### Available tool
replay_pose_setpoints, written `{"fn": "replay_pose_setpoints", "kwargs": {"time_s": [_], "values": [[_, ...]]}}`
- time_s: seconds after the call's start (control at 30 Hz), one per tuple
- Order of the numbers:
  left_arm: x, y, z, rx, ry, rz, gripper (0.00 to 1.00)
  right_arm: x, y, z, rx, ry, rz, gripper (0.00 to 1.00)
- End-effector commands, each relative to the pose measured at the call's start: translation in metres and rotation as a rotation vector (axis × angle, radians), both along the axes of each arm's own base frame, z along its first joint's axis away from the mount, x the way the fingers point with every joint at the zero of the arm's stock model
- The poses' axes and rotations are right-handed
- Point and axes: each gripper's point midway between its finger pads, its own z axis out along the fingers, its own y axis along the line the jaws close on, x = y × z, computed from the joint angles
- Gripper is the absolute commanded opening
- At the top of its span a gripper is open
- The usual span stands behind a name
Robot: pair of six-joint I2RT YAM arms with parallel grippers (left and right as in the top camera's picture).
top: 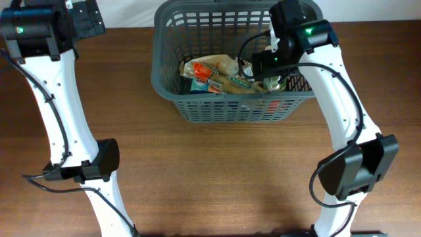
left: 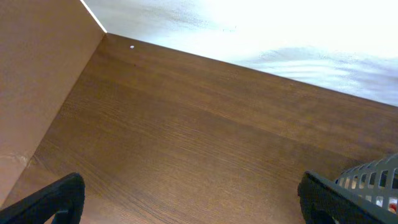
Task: Pack container
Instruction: 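Lift the jar and carry it over the basket, then lower the jar into the basket and open the right gripper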
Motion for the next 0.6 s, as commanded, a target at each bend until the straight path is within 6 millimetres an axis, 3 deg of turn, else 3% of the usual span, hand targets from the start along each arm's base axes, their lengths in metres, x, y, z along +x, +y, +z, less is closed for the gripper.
{"fn": "replay_pose_setpoints", "kwargs": {"time_s": [0.0, 0.2, 0.3, 0.4, 0.5, 0.57], "values": [[0.001, 0.001, -0.004, -0.001, 0.007, 0.014, 0.99, 0.002, -0.001, 0.033, 0.003, -0.071, -0.004, 0.99], [0.001, 0.001, -0.004, -0.001, 0.007, 0.014, 0.99, -0.006, -0.007, 0.14, 0.027, -0.298, 0.017, 0.99], [0.002, 0.0, -0.004, -0.001, 0.007, 0.013, 0.99, -0.03, -0.03, 0.199, -0.015, -0.427, -0.021, 0.99], [0.001, 0.001, -0.004, -0.001, 0.007, 0.014, 0.99, -0.049, -0.056, 0.227, -0.048, -0.492, -0.082, 0.99], [0.001, 0.0, -0.004, -0.001, 0.007, 0.013, 0.99, -0.081, -0.103, 0.25, -0.14, -0.53, -0.203, 0.99], [0.001, 0.0, -0.004, -0.001, 0.007, 0.013, 0.99, -0.094, -0.117, 0.255, -0.154, -0.531, -0.237, 0.99]]}}
